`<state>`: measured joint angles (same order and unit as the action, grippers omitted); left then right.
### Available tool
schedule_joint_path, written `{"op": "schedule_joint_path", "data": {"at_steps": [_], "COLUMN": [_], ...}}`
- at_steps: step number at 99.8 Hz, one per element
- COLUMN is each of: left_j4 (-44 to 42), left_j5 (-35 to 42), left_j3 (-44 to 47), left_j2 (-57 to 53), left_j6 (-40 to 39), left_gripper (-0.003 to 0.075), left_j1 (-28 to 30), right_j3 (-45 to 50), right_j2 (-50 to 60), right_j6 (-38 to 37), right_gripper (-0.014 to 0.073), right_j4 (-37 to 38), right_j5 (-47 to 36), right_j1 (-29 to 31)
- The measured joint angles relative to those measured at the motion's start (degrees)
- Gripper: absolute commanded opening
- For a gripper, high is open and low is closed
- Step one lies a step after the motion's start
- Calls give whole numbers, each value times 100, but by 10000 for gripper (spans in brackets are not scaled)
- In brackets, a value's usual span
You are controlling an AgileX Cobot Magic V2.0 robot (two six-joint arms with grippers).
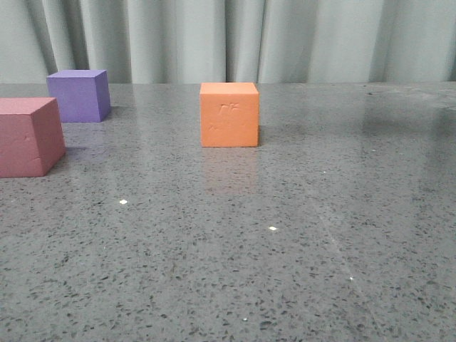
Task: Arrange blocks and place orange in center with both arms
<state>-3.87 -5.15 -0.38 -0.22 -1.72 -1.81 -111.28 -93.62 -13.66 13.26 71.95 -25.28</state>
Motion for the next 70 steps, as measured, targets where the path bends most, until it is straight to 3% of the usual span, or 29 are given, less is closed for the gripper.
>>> {"op": "schedule_joint_path", "data": {"at_steps": [33, 55, 70], "left_j4": [0, 0, 0], "left_j5": [0, 0, 0], "left_j3": [0, 0, 0], "left_j2": [0, 0, 0], "left_j6": [0, 0, 0], "left_gripper": [-19, -19, -19], "left_j1": [0, 0, 0], "right_j3": [2211, 4104, 5302], "right_j2": [1396, 2536, 3312], "right_j6": [517, 854, 954], "right_gripper": [645, 645, 645], "right_j4": [-171, -689, -830], "right_j5": [-65, -732, -1124], "right_j1": [1144, 2073, 2336]}}
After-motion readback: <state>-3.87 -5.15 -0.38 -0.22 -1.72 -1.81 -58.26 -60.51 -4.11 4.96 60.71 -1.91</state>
